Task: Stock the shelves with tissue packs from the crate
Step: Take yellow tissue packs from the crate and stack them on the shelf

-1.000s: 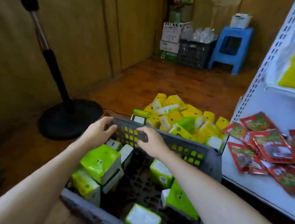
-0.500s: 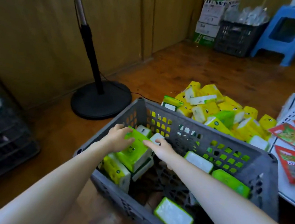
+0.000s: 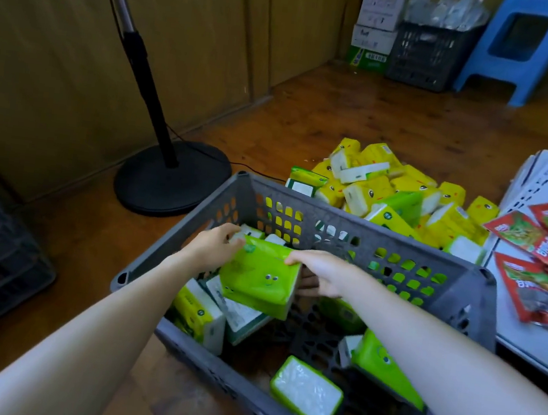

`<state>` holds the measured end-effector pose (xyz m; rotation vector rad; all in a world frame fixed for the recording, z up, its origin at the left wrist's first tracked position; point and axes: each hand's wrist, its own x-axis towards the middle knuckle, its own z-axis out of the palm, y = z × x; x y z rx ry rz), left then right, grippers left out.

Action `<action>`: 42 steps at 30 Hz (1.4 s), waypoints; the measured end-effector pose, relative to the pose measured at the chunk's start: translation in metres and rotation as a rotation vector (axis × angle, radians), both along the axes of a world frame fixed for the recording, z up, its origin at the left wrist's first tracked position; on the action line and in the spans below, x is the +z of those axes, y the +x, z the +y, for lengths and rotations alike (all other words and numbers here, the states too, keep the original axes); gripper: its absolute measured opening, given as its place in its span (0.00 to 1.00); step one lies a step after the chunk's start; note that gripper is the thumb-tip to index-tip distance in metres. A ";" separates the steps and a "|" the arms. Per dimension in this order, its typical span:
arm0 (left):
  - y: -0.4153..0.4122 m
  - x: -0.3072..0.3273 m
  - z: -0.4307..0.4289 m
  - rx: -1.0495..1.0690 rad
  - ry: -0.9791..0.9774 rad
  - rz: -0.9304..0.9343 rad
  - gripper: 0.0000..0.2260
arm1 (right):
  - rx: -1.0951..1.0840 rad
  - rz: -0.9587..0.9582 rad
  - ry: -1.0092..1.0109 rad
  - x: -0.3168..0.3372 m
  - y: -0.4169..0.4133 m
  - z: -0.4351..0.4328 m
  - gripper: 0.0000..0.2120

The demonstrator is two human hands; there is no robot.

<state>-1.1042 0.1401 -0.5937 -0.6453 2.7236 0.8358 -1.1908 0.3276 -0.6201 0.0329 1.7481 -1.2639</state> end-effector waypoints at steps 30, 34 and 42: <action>-0.008 -0.036 0.008 -0.345 -0.133 -0.588 0.24 | 0.492 0.505 0.062 -0.009 -0.001 -0.021 0.27; -0.009 -0.038 0.010 -0.302 -0.181 -0.729 0.35 | 0.461 0.518 0.112 -0.010 -0.009 -0.007 0.29; -0.011 -0.023 0.009 -0.152 -0.044 -0.619 0.42 | 0.409 0.475 0.164 -0.012 -0.019 0.009 0.34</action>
